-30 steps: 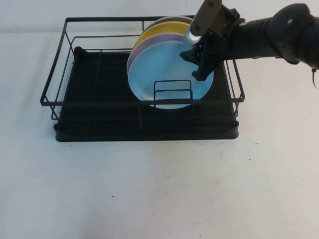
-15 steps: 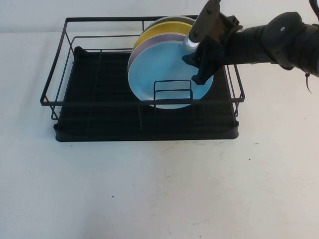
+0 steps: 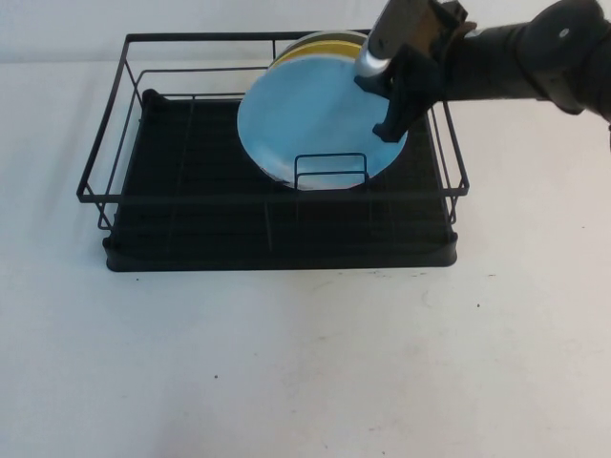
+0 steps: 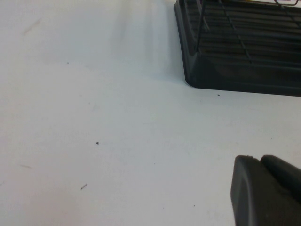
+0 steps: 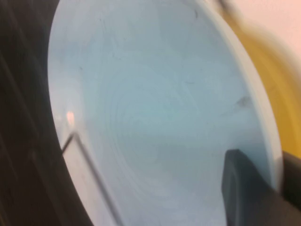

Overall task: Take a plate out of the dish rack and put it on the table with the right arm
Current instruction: Grasp the plate from the shelf, then place the plate from the table

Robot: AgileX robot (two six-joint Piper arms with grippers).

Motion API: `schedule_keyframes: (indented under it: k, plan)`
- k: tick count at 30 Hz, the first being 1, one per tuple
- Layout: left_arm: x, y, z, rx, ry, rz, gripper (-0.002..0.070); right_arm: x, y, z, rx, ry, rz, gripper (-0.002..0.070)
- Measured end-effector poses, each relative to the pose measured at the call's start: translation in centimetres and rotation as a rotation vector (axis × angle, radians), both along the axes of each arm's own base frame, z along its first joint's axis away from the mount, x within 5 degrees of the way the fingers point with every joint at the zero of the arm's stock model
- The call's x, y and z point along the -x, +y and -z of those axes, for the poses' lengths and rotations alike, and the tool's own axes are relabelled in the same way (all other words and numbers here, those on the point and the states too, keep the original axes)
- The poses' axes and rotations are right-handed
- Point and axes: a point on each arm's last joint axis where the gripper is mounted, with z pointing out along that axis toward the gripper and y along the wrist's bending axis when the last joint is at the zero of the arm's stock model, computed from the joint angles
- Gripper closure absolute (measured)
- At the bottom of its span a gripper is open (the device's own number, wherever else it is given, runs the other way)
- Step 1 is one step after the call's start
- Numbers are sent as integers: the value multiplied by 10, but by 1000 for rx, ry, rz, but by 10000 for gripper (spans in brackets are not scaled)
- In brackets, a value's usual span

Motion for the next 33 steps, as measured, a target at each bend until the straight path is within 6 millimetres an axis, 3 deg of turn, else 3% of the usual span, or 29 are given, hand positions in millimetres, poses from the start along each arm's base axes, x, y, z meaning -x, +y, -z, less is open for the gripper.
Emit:
schedule_keyframes:
  k: [10, 16, 20, 23, 30, 33]
  plan:
    - [0, 0, 0, 0, 0, 0, 679, 59, -23, -103, -227, -11, 73, 616]
    - [0, 0, 0, 0, 0, 0, 679, 96, -38, -122, -336, 291, 204, 617]
    - [0, 0, 0, 0, 0, 0, 679, 111, -42, -110, -341, 569, 301, 617]
    - [0, 0, 0, 0, 0, 0, 679, 119, -39, -87, -324, 740, 339, 617]
    - [0, 0, 0, 0, 0, 0, 679, 143, -12, 0, -372, 1028, 385, 617]
    - [0, 0, 0, 0, 0, 0, 679, 151, -12, 35, -416, 1096, 457, 617]
